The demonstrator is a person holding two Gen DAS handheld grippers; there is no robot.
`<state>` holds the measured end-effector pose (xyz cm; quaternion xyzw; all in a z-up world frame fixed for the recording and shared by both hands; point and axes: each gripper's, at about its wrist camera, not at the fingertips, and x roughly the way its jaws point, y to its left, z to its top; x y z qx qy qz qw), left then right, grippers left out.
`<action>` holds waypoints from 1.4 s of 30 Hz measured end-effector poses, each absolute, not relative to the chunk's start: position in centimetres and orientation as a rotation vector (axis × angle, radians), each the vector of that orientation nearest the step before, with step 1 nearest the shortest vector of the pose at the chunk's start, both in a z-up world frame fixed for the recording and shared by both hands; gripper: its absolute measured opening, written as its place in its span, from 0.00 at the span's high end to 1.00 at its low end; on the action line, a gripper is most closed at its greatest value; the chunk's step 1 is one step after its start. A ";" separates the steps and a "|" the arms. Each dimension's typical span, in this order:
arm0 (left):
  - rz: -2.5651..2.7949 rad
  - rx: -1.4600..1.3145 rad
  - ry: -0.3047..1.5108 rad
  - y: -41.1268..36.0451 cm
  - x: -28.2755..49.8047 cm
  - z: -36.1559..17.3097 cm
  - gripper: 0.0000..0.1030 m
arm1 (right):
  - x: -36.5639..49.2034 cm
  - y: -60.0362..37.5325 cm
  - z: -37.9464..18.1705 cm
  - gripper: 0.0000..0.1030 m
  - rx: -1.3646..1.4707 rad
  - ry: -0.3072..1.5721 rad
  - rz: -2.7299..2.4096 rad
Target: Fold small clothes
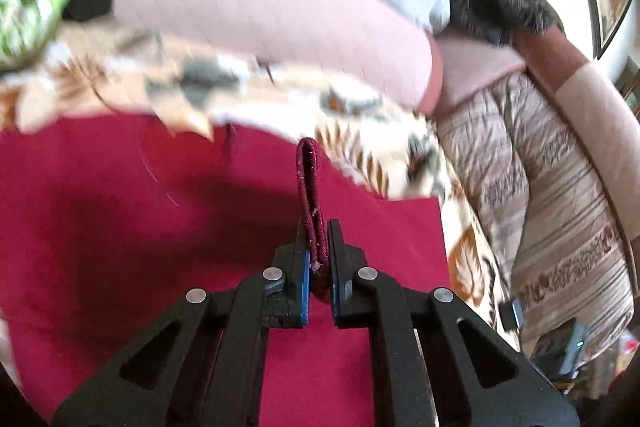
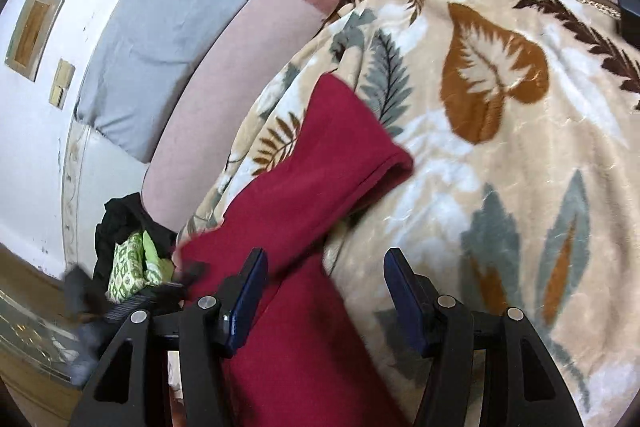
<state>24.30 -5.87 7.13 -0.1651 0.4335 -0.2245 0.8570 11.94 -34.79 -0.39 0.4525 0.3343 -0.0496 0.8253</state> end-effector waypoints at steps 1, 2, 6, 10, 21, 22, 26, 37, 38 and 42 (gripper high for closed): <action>-0.446 -0.339 0.895 -4.7 24.5 7.6 0.94 | 12.0 -34.9 -0.4 0.43 0.965 0.713 -0.104; -0.415 -0.335 0.882 -3.0 24.8 8.0 0.94 | 12.1 -34.9 -0.5 0.43 0.970 0.717 -0.104; -0.305 -0.349 0.891 3.5 25.4 7.0 0.94 | 12.5 -34.9 -1.5 0.43 1.008 0.751 -0.105; -0.224 -0.352 0.936 8.4 25.7 4.7 0.94 | 12.9 -34.6 -2.0 0.43 1.016 0.767 -0.094; -0.127 -0.265 1.008 10.5 25.8 -0.5 0.90 | 13.5 -33.8 -2.5 0.43 0.984 0.794 -0.097; -0.123 -0.255 1.018 10.6 25.9 -0.9 0.83 | 13.5 -33.8 -2.5 0.43 0.980 0.794 -0.102; -0.120 -0.271 1.014 11.7 25.7 -1.1 0.80 | 13.6 -33.6 -2.3 0.43 0.956 0.791 -0.106; -0.189 -0.121 0.862 8.6 24.7 0.6 0.79 | 19.4 -29.2 2.5 0.43 0.405 0.760 -0.010; -0.182 -0.126 0.912 8.5 25.3 -0.5 0.79 | 20.3 -27.6 3.0 0.43 0.313 0.749 0.035; -0.184 -0.220 0.939 9.9 25.3 -2.7 0.83 | 24.4 -23.3 1.4 0.43 0.103 0.822 0.172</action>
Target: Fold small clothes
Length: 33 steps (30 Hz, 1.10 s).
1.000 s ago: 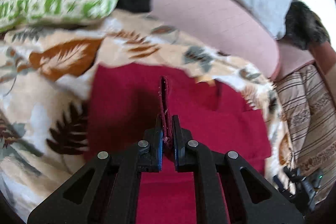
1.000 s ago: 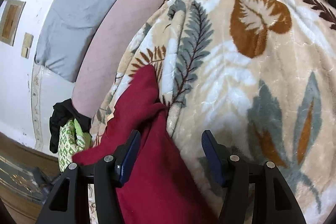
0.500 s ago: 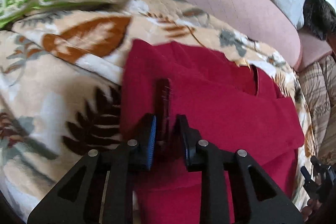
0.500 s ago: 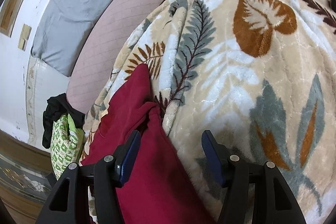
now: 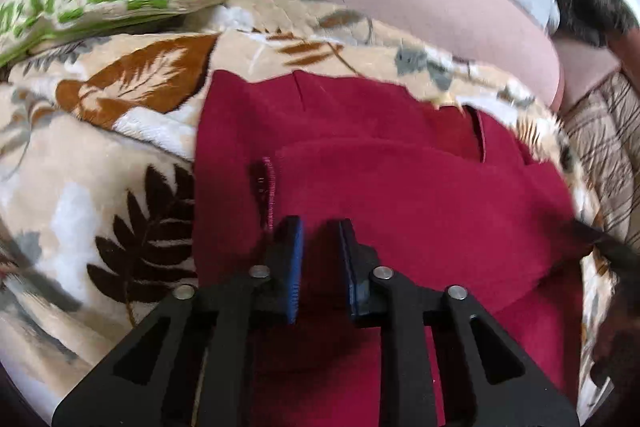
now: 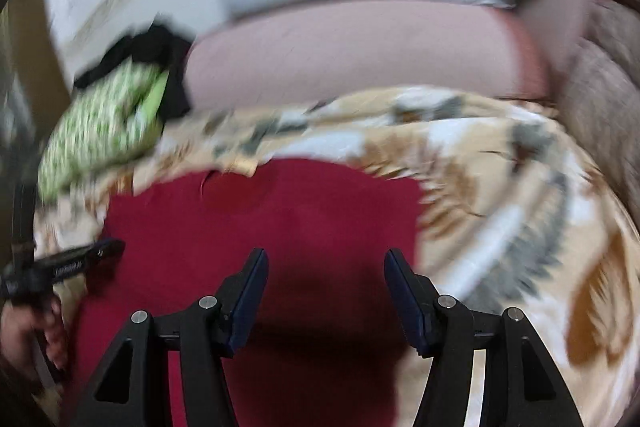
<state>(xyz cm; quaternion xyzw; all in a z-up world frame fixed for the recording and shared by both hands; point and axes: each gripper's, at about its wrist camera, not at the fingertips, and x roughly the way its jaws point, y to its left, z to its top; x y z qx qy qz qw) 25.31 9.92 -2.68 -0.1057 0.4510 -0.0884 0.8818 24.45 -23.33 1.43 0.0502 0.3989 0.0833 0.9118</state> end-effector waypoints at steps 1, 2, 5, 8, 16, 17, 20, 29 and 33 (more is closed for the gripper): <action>-0.199 -0.243 0.939 10.2 25.1 -2.8 0.83 | 25.8 -23.3 -0.3 0.43 0.100 0.901 0.185; -0.212 -0.260 0.935 10.5 25.0 -2.9 0.83 | 27.0 -23.7 -2.1 0.43 0.107 0.988 0.196; -0.247 -0.301 0.887 11.2 24.3 -3.5 0.83 | 27.3 -25.0 -3.5 0.49 0.070 1.001 0.234; -0.248 -0.331 0.885 11.2 24.6 -3.5 0.83 | 27.7 -25.7 -2.6 0.52 0.098 1.029 0.238; -0.252 -0.343 0.876 11.1 24.7 -3.6 0.83 | 33.5 -25.3 -2.5 0.30 0.146 1.060 0.143; -0.252 -0.343 0.874 11.1 24.7 -3.6 0.83 | 34.3 -24.8 -4.3 0.28 0.123 1.143 0.141; -0.254 -0.348 0.874 11.1 24.8 -3.6 0.83 | 34.3 -23.3 -4.3 0.13 0.040 1.116 0.156; -0.278 -0.392 0.890 11.9 21.5 -2.0 0.81 | 27.3 -24.7 1.4 0.23 0.191 0.978 0.106; -0.276 -0.381 0.904 11.7 17.6 -1.3 0.66 | 18.7 -24.9 1.7 0.23 0.216 0.931 0.136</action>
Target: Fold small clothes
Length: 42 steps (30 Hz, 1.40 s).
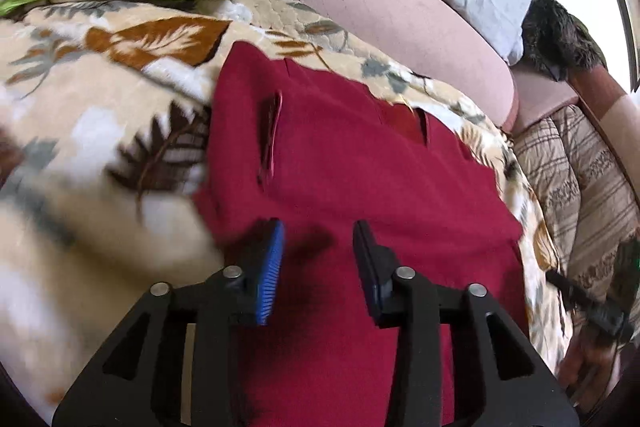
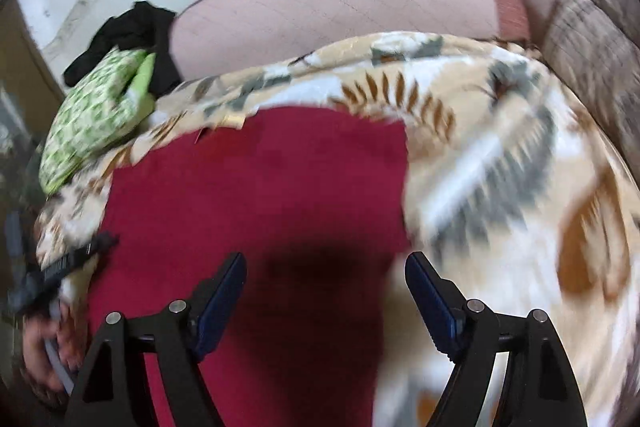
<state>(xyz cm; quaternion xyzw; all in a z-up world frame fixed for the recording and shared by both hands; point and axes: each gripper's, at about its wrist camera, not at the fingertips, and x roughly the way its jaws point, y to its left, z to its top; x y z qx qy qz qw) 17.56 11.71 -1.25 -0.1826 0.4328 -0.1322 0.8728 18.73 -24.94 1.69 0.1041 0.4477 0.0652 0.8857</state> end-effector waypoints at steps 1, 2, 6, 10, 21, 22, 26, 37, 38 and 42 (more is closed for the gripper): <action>-0.277 -0.386 0.909 11.8 16.5 -1.0 0.66 | 16.5 -25.0 1.5 0.23 0.218 0.918 0.138; -0.281 -0.393 0.911 11.9 15.4 -0.8 0.66 | 14.3 -25.0 1.3 0.23 0.225 0.907 0.136; -0.272 -0.436 0.924 12.7 11.0 0.1 0.66 | 8.1 -26.8 1.8 0.23 0.301 0.893 0.118; -0.255 -0.414 0.930 13.4 7.9 1.4 0.66 | 3.8 -28.9 1.6 0.22 0.329 0.878 0.105; -0.223 -0.460 0.959 18.1 -0.1 -1.2 0.57 | -2.6 -34.1 0.3 0.22 0.528 0.866 0.201; -0.215 -0.487 0.953 18.5 -0.7 -1.9 0.47 | -2.8 -33.9 0.2 0.22 0.570 0.861 0.234; -0.233 -0.489 0.928 18.1 -1.5 -1.9 0.47 | -2.5 -32.3 -1.1 0.22 0.652 0.923 0.334; -0.375 -0.528 0.980 16.2 -2.2 -2.6 0.42 | -3.0 -29.7 -3.7 0.24 0.722 1.015 0.357; -0.392 -0.543 0.989 16.1 -2.2 -2.7 0.42 | -3.1 -29.5 -3.8 0.24 0.732 1.024 0.378; -0.480 -0.644 1.038 15.8 -2.4 -3.1 0.41 | -3.1 -27.5 -4.5 0.23 0.791 1.092 0.598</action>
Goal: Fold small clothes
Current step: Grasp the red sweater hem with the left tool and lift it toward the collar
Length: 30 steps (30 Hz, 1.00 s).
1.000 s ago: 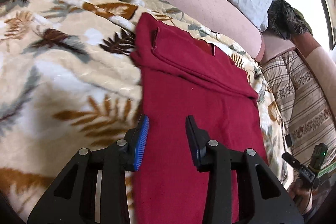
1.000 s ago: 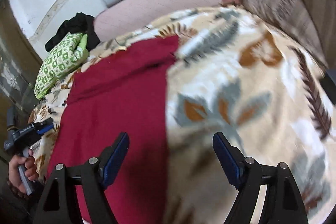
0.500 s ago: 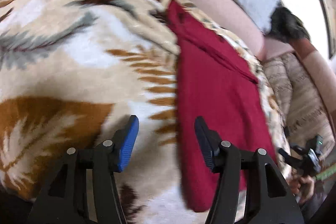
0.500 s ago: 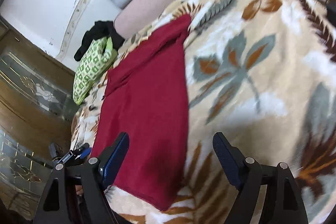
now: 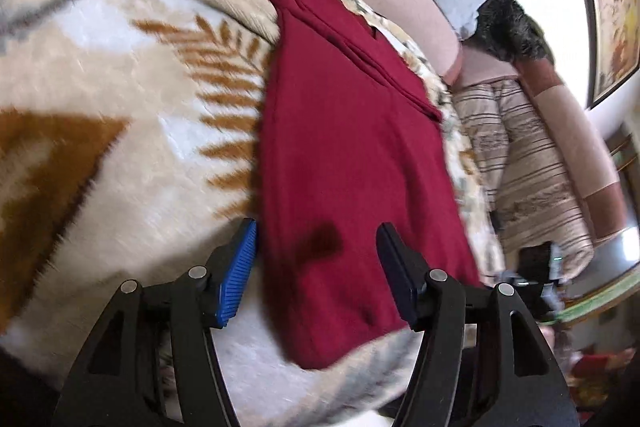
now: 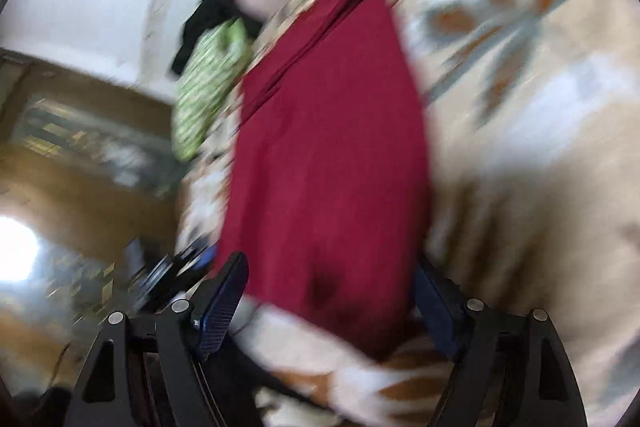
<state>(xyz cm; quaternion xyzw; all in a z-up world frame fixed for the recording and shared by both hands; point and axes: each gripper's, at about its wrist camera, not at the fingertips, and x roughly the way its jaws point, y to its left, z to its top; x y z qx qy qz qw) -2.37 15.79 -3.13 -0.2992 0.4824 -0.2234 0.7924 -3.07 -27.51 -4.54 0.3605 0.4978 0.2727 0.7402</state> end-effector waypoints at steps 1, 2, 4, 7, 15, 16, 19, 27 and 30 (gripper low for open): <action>-0.508 -0.668 1.050 15.6 -2.4 -3.2 0.41 | -3.1 -27.0 -4.5 0.24 0.750 1.097 0.601; -0.533 -0.689 1.063 15.5 -2.5 -3.3 0.41 | -3.1 -26.9 -4.4 0.25 0.735 1.091 0.590; -0.563 -0.701 1.076 15.2 -2.8 -3.3 0.41 | -3.1 -27.6 -4.8 0.25 0.802 1.074 0.563; -0.642 -0.752 1.100 14.8 -2.7 -3.2 0.41 | -3.2 -27.9 -4.9 0.25 0.830 1.071 0.560; -0.513 -0.678 1.040 15.7 -2.6 -2.2 0.50 | -3.5 -27.6 -4.7 0.25 0.787 1.058 0.559; -0.515 -0.688 1.051 15.9 -2.6 -2.5 0.55 | -3.4 -27.5 -4.6 0.25 0.787 1.055 0.559; -0.508 -0.642 1.070 15.2 -2.7 -2.9 0.75 | -3.6 -27.7 -4.6 0.25 0.786 1.051 0.554; -0.529 -0.567 1.088 13.8 -2.8 -2.8 0.92 | -4.8 -28.4 -4.1 0.54 0.827 1.038 0.515; -0.515 -0.559 1.083 13.8 -2.9 -2.7 0.93 | -4.8 -28.2 -3.8 0.65 0.794 1.038 0.516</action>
